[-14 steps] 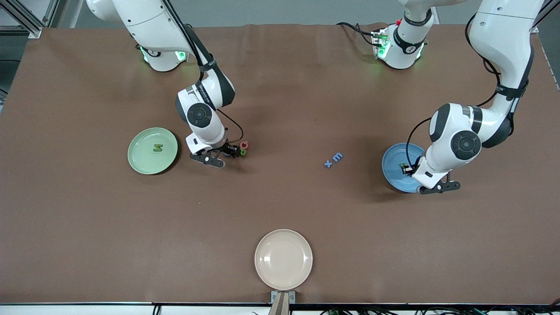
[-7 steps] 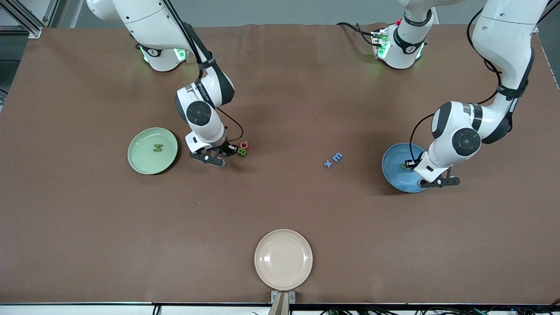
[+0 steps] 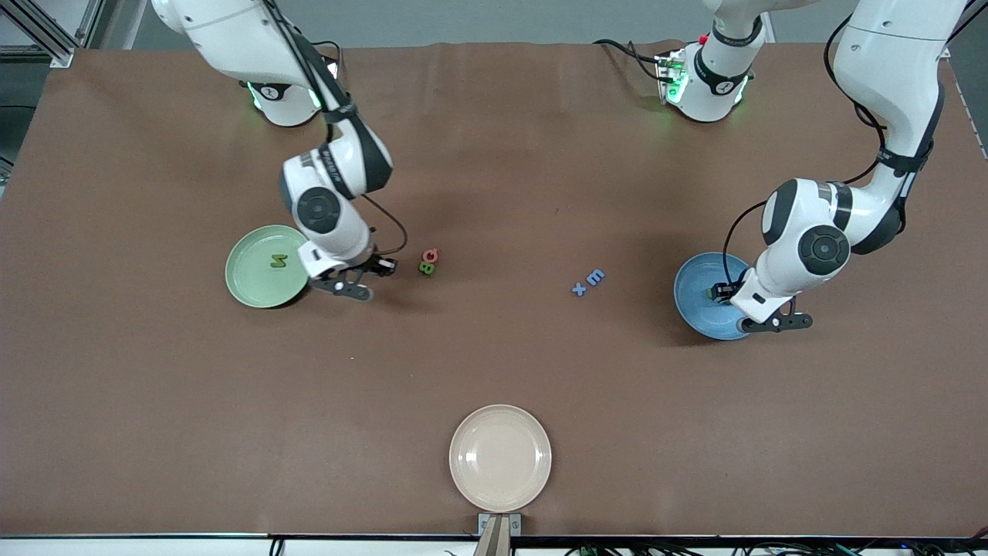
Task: Sort upper and lower case letters into plates
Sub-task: 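Drop the b on the blue plate while the right gripper drops C on green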
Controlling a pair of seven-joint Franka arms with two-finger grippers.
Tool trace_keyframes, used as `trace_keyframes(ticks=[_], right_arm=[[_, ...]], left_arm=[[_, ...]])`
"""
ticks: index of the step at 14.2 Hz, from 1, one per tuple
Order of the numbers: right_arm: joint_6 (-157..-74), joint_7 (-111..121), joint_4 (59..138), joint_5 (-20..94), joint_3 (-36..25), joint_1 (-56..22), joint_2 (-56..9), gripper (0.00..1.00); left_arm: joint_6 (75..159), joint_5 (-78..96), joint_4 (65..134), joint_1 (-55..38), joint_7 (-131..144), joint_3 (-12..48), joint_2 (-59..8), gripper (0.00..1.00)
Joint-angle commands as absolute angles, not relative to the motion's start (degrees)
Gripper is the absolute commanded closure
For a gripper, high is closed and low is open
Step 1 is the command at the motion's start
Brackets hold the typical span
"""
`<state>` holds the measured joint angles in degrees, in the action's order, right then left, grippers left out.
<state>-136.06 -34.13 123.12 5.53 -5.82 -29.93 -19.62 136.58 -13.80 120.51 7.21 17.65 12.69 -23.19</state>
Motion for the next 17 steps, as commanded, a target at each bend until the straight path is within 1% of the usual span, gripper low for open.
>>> trace_keyframes(ticks=[1,4,7,9,10,11,12,14,15,16,17], right_arm=[[-130.36,-25.43,126.20,4.66,-5.10,-23.31,-11.53,1.00],[-129.90,-13.93,130.85,3.35,-5.10,-15.67,-7.13,1.00],[-131.21,-6.79,134.20,0.80,-5.01,-9.69,-5.98,1.00],[-137.25,-3.09,138.75,0.62,-5.01,-6.60,-6.24,0.99],[-142.07,-1.77,141.48,0.62,-5.01,-5.20,-6.41,0.99],[-145.95,-0.19,143.50,0.62,-5.01,-4.05,-7.03,0.99],[-148.42,0.52,144.31,0.62,-4.92,-3.26,-8.25,0.99],[-149.76,0.79,144.49,0.62,-4.92,-2.29,-10.28,0.97],[-149.77,0.79,144.41,0.62,-4.92,-2.29,-10.46,0.89],[-149.68,0.79,144.32,0.62,-4.92,-2.29,-10.63,0.63],[-149.59,0.70,144.23,0.62,-4.92,-2.20,-10.90,0.01]], left_arm=[[130.28,-14.85,116.73,7.12,18.37,16.07,-21.80,0.00],[128.94,-15.03,115.14,6.86,19.78,22.21,-22.41,0.00],[129.37,-15.03,115.05,4.24,21.87,26.10,-23.11,0.00],[130.33,-17.21,115.48,1.94,22.24,26.28,-23.55,0.00],[131.47,-19.31,115.84,1.85,21.80,26.80,-23.82,0.01],[133.14,-19.68,115.84,1.85,20.75,28.46,-24.60,0.01],[135.24,-19.95,116.01,1.76,18.48,29.43,-25.39,0.02],[138.06,-21.70,116.89,0.97,13.13,29.79,-26.97,0.02],[139.56,-21.80,117.24,0.97,9.53,30.06,-27.68,0.02],[141.14,-21.80,117.68,0.97,6.36,30.06,-28.21,0.02],[142.63,-21.80,117.77,0.88,4.41,30.23,-28.82,0.02]])
